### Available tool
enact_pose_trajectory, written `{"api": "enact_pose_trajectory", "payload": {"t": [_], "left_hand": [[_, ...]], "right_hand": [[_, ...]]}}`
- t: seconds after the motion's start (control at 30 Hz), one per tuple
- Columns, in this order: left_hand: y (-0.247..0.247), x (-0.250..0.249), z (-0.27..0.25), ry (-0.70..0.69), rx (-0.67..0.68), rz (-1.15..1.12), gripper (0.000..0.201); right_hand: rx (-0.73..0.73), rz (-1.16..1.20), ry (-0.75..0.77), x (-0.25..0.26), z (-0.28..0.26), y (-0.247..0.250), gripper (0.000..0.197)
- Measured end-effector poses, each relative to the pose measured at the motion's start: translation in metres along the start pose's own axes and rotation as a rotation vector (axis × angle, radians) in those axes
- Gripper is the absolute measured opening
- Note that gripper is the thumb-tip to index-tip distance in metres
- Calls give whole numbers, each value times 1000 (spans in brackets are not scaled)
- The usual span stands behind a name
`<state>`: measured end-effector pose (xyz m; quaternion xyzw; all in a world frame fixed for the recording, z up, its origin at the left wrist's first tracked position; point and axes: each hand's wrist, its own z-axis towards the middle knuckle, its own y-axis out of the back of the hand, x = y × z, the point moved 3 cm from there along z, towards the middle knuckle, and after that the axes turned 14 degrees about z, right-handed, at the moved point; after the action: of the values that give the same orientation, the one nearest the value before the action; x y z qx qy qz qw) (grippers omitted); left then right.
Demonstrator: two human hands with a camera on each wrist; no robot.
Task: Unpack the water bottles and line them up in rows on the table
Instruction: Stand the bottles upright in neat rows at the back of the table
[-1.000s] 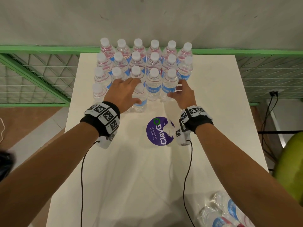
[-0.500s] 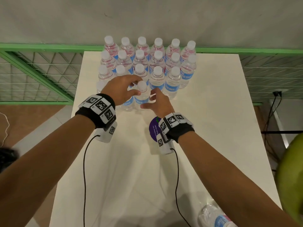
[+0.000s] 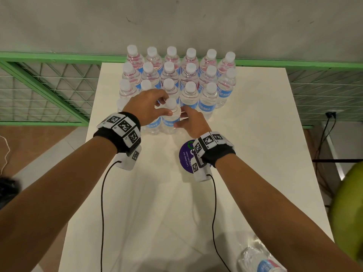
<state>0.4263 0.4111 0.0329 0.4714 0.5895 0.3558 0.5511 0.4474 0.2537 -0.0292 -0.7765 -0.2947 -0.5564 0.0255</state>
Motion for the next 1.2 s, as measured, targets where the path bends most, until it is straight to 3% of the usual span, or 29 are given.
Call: {"api": "enact_pose_trajectory", "payload": {"t": [0.37,0.57,0.7,0.83,0.97,1.07,1.2], "left_hand": [[2,0,-4,-8,-8,-5,40],[9,-7,-11,-44,-94,8,45],[17,-41,-17,-211,-245,147,42],[11,-107,-35,-416,-320,169,33],[-27,-175,-73,-594,-184,89,27],[-67,-220,-111,-715,41,57,22],[-108,-279,-158,-844,386,90,47]], "right_hand": [[3,-24,22,0,-1,-1,54],[-1,-18,-91,4,-22,3,71],[15,138,-144,13,-77,-3,54],[-41,307,-65,21,-152,0,35],[-236,379,-35,11,-238,52,9],[-405,347,-138,-13,-303,101,15],[-559,152,-271,-45,-374,151,27]]}}
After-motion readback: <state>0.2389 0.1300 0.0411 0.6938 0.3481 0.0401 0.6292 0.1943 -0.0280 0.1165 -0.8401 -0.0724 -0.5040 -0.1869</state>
